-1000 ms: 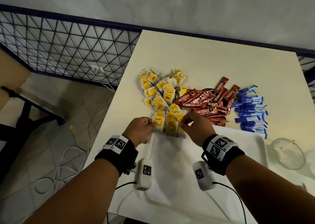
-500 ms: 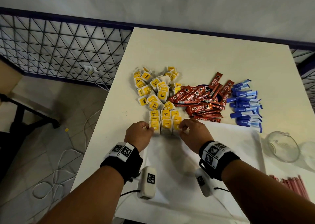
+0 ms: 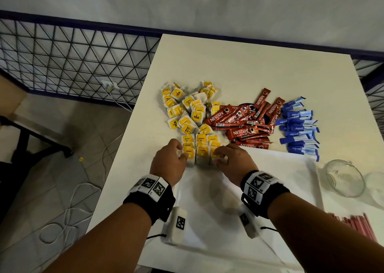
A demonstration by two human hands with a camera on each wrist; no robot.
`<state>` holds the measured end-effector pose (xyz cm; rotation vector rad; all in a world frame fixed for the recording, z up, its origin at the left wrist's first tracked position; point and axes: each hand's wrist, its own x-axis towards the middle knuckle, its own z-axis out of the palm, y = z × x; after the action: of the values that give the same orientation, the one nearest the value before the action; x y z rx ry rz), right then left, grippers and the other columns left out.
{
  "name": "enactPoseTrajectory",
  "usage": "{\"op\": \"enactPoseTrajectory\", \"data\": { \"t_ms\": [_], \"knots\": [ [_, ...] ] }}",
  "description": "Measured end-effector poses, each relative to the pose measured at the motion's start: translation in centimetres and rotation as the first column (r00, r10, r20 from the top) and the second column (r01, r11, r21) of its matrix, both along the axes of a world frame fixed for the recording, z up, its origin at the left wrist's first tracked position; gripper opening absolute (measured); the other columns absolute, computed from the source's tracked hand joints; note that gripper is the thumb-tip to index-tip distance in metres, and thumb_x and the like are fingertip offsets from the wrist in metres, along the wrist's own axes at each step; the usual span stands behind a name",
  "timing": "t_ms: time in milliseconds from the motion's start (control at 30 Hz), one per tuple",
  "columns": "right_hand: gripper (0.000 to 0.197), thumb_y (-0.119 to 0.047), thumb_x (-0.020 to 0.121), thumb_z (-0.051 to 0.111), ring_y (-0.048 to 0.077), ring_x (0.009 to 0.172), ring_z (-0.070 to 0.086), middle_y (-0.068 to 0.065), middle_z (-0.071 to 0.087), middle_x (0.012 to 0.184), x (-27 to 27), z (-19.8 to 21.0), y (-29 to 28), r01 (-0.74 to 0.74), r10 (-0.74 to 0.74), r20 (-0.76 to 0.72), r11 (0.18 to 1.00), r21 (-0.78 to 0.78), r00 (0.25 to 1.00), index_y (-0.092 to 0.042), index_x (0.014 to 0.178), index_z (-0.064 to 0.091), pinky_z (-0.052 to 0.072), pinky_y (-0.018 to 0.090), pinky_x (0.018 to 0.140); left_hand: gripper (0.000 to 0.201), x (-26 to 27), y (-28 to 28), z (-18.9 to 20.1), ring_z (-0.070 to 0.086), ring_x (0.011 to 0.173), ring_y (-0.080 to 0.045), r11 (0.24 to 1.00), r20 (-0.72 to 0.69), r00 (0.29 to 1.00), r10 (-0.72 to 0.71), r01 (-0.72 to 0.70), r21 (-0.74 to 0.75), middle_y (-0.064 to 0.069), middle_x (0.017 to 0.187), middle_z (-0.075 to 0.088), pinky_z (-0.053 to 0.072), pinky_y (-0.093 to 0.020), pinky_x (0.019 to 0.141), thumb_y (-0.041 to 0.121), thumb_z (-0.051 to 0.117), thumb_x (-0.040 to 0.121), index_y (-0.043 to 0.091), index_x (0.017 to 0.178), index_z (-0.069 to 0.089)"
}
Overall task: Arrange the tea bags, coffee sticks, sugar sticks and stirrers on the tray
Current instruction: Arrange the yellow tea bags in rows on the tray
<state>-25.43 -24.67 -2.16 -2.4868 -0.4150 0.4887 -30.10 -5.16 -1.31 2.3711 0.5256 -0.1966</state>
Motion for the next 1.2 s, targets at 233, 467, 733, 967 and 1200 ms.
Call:
{"op": "enactPoseTrajectory", "data": {
  "t_ms": [233, 467, 733, 967, 1200],
  "knots": [
    [0.029, -0.022, 0.085, 0.066, 0.028, 0.095, 0.058, 0.008, 0.059, 0.107, 0.0, -0.1, 0.1, 0.011, -0.011, 0.006, 1.0, -0.006, 1.0, -0.017, 0.114, 0.069, 0.044, 0.027, 0.082, 0.038, 0.8, -1.7, -0.5, 0.058, 0.107, -0.029, 0.808, -0.182, 0.848, -0.498, 0.53, 0.259, -0.002, 0.118, 0.054, 0.05, -0.04, 0.087, 0.04, 0.048, 0.095, 0.04, 0.133, 0.05],
    [0.027, -0.019, 0.081, 0.067, 0.022, 0.084, 0.058, 0.002, 0.059, 0.1, 0.0, 0.5, 0.3, 0.015, -0.016, 0.045, 0.999, 0.029, 0.999, -0.021, 0.108, 0.069, 0.047, 0.029, 0.076, 0.035, 1.0, -1.8, 0.5, 0.062, 0.097, -0.021, 0.942, -0.006, 0.942, -0.334, 0.334, -0.011, 0.001, 0.107, 0.065, 0.05, -0.034, 0.083, 0.047, 0.063, 0.086, 0.033, 0.117, 0.062],
    [0.017, -0.028, 0.089, 0.064, -0.001, 0.066, 0.05, -0.01, 0.061, 0.089, 0.8, 5.1, 1.6, -0.044, 0.011, 0.151, 0.975, 0.218, 0.989, -0.023, 0.104, 0.069, 0.033, 0.002, 0.061, 0.08, 0.5, -1.4, 3.7, 0.06, 0.062, -0.028, 0.128, -0.356, 0.934, 0.041, -0.358, -0.925, -0.015, 0.078, 0.062, 0.041, -0.034, 0.06, 0.076, 0.022, 0.085, 0.009, 0.112, 0.055],
    [0.019, -0.029, 0.084, 0.066, 0.001, 0.074, 0.049, -0.009, 0.058, 0.09, 0.9, 6.0, 2.7, -0.193, 0.17, 0.168, 0.972, 0.132, 0.971, -0.025, 0.103, 0.069, 0.04, 0.017, 0.067, 0.089, 0.5, -2.5, 4.5, 0.06, 0.076, -0.025, 0.223, -0.271, 0.962, 0.037, -0.272, -0.936, -0.015, 0.098, 0.059, 0.045, -0.036, 0.066, 0.077, 0.008, 0.084, 0.012, 0.12, 0.057],
    [0.028, -0.014, 0.076, 0.072, 0.017, 0.09, 0.055, 0.004, 0.058, 0.103, 0.3, 6.1, 1.9, -0.272, 0.231, 0.25, 0.951, 0.146, 0.94, -0.019, 0.103, 0.071, 0.047, 0.03, 0.074, 0.082, 0.6, -3.2, 4.9, 0.061, 0.072, -0.026, 0.186, -0.273, 0.958, 0.088, -0.285, -0.94, -0.011, 0.086, 0.06, 0.048, -0.037, 0.065, 0.074, 0.013, 0.086, 0.01, 0.115, 0.054]
  ]
}}
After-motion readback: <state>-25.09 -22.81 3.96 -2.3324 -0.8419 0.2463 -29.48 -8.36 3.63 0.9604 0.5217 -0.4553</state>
